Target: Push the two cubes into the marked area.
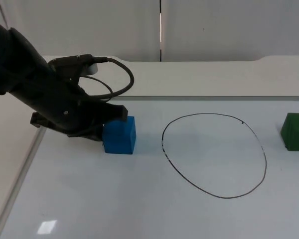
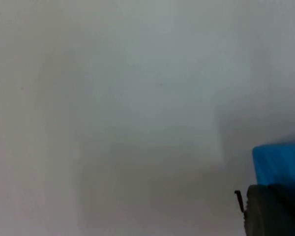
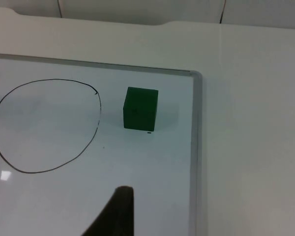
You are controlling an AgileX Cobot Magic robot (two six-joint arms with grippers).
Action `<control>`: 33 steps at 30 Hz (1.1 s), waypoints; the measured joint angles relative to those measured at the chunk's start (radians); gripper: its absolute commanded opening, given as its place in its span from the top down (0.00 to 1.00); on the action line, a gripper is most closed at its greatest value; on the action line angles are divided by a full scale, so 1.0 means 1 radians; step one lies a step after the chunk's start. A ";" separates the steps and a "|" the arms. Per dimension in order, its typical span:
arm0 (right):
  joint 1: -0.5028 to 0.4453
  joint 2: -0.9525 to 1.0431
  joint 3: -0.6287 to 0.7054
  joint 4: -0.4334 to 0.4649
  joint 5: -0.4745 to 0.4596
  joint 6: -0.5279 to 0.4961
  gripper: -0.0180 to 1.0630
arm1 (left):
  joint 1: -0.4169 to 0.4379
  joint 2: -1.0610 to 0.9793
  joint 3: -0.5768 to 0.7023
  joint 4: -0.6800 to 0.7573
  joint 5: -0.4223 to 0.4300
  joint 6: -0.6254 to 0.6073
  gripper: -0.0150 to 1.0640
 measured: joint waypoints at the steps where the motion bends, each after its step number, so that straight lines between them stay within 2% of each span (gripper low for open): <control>1: 0.000 0.000 0.000 0.000 0.000 0.000 0.01 | 0.000 0.000 0.000 0.000 -0.002 0.000 0.99; 15: 0.000 0.000 0.000 0.000 0.000 0.000 0.01 | 0.000 0.000 0.000 -0.009 -0.009 0.002 0.99; 25: 0.000 0.000 0.000 0.000 0.000 0.000 0.01 | -0.065 0.000 0.000 -0.012 -0.039 0.002 0.99; 33: 0.000 0.000 0.000 0.000 0.000 0.000 0.01 | -0.076 0.006 0.000 -0.012 -0.041 0.002 0.99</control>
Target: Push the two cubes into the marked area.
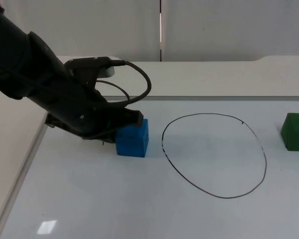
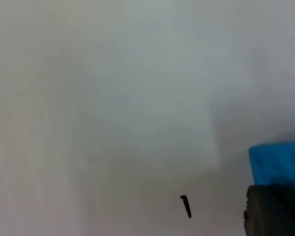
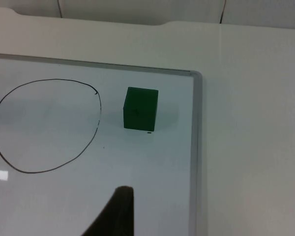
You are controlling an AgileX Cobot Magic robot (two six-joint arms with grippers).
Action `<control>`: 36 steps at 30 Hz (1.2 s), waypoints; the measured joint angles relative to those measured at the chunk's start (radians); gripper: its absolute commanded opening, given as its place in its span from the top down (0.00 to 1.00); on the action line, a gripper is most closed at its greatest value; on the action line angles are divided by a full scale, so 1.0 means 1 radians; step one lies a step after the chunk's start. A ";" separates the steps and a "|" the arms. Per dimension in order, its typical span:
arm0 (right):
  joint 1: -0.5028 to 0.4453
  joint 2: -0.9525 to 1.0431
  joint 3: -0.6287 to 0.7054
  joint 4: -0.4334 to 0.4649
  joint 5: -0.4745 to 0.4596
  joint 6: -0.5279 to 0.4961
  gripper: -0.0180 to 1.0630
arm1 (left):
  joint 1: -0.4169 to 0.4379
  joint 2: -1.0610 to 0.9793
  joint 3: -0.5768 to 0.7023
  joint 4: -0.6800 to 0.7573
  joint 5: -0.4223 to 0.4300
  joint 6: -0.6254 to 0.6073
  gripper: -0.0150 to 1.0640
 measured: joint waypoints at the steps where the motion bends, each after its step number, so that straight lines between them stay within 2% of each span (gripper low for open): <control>1: 0.000 0.000 0.000 0.000 0.000 0.000 0.01 | 0.000 0.005 0.000 0.000 0.000 0.000 0.99; 36: 0.000 0.000 0.000 0.000 0.000 0.000 0.01 | -0.089 0.008 0.000 -0.049 -0.025 -0.002 0.99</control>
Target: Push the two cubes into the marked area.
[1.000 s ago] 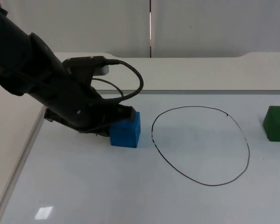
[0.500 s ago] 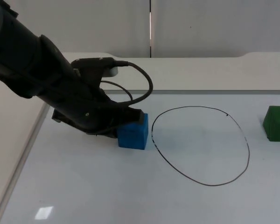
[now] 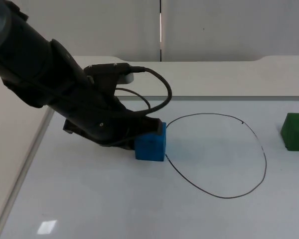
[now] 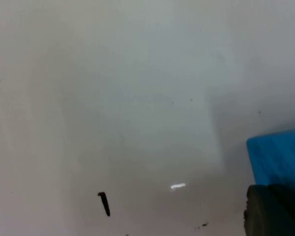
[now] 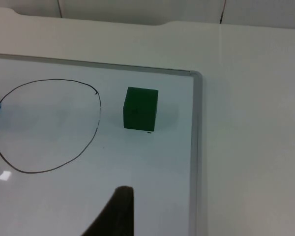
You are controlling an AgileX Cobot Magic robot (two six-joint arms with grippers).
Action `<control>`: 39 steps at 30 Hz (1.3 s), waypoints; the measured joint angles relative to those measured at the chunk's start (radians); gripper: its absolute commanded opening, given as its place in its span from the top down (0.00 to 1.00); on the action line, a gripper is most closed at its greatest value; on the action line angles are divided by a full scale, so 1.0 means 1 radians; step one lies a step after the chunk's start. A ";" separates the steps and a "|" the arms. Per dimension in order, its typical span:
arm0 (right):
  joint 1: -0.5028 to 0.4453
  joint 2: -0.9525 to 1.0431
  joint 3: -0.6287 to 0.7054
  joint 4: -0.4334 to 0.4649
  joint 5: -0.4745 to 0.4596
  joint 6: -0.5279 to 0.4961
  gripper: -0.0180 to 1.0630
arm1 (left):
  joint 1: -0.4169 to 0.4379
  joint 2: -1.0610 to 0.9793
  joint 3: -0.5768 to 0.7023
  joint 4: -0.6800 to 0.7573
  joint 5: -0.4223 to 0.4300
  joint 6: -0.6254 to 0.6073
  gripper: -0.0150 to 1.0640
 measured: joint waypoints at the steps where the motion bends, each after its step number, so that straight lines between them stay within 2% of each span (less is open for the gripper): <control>1: 0.000 0.000 0.000 0.000 0.000 0.000 0.01 | 0.000 0.000 0.000 -0.004 0.000 0.000 0.99; 22: 0.000 0.000 0.000 0.000 0.000 0.000 0.01 | -0.002 0.000 0.000 -0.035 0.031 0.000 0.99; 33: 0.000 0.000 0.000 0.000 0.000 0.000 0.01 | -0.069 0.000 0.000 -0.041 -0.040 0.000 0.99; 39: 0.000 0.000 0.000 0.000 0.000 0.000 0.01 | -0.077 0.001 -0.003 -0.041 -0.066 0.000 0.99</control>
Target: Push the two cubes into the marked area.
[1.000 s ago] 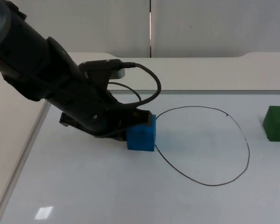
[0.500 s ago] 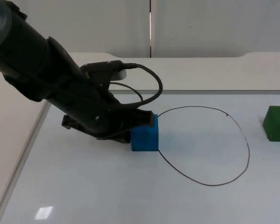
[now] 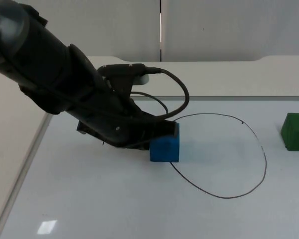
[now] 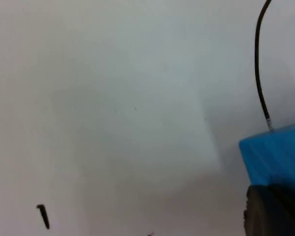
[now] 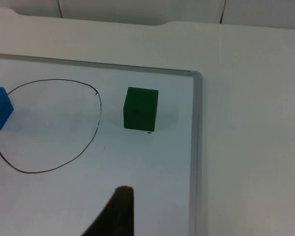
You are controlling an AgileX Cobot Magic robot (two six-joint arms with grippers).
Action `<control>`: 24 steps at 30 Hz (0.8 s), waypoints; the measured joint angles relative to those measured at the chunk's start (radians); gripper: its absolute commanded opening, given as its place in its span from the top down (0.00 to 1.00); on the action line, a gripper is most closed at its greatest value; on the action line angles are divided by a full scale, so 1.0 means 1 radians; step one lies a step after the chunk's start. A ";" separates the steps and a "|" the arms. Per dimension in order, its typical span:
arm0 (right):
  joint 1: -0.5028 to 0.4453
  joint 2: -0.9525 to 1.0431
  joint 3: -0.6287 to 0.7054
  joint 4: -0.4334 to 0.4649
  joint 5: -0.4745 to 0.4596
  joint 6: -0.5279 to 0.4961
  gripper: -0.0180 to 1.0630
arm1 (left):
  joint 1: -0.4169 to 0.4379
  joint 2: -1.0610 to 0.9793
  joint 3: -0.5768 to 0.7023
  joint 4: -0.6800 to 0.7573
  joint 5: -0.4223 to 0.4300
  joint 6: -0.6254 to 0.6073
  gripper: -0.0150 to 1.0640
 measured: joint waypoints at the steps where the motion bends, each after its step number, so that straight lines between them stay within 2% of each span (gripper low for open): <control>1: 0.000 0.000 0.000 0.000 0.000 0.000 0.01 | 0.000 0.000 -0.006 0.000 0.000 0.000 0.99; 24: 0.000 0.000 0.000 0.000 0.000 0.000 0.01 | -0.075 0.000 -0.029 -0.012 0.023 0.003 0.99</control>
